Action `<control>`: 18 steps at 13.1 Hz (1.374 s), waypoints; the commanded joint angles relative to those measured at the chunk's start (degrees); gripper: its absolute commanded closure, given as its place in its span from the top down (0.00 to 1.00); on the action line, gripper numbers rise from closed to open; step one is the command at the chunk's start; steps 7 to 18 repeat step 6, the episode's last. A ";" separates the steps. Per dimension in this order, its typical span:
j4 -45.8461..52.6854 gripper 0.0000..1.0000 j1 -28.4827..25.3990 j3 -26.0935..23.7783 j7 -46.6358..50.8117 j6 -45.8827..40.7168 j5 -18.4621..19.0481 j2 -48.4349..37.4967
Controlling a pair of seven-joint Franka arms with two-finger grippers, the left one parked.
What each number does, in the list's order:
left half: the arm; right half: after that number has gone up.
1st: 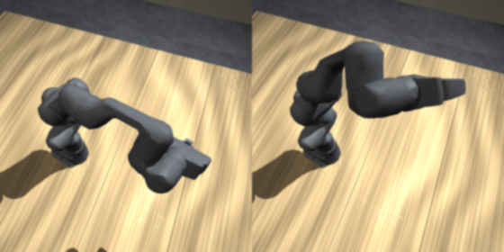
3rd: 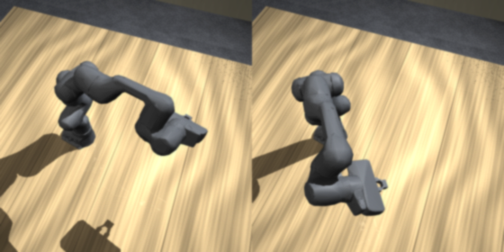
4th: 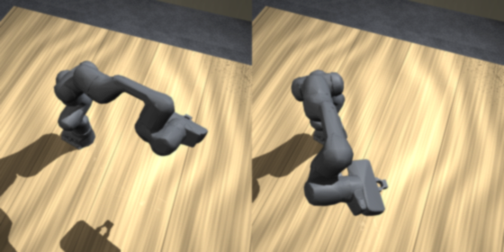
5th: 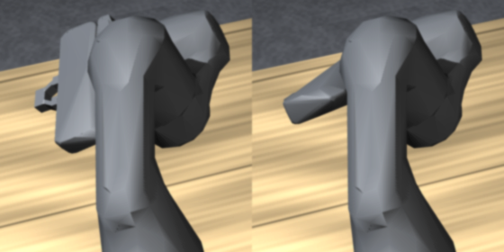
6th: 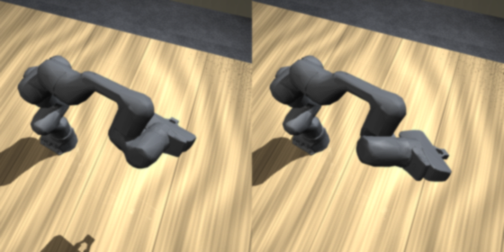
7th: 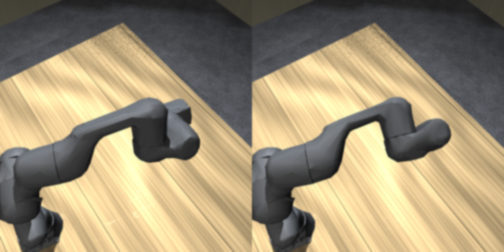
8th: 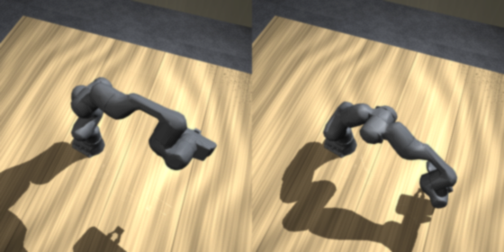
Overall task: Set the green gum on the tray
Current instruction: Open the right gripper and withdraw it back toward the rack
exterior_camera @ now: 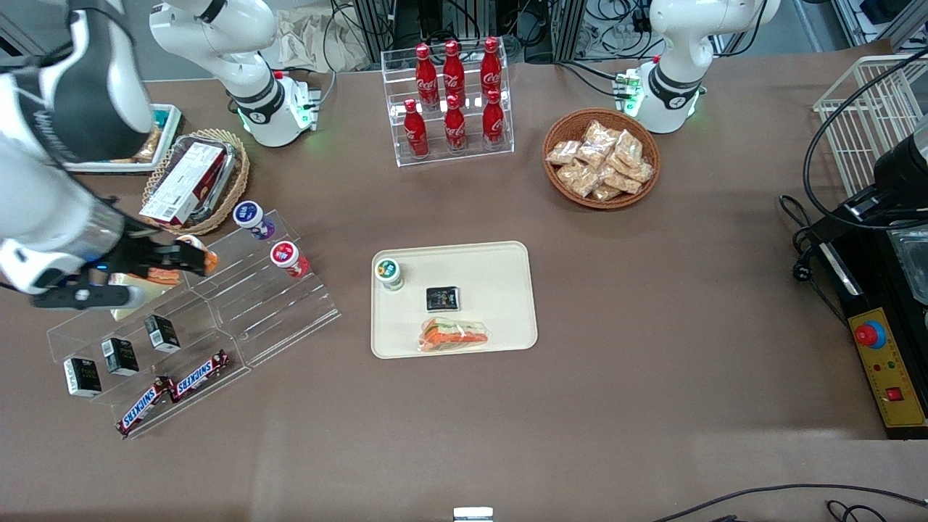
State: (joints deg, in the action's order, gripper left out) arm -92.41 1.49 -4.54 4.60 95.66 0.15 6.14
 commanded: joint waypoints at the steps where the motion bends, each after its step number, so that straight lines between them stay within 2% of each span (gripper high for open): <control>1: -0.31 1.00 3.07 -0.64 -3.54 -0.91 0.46 -1.22; 18: 0.13 1.00 3.78 -0.47 -3.72 -3.19 0.73 -1.75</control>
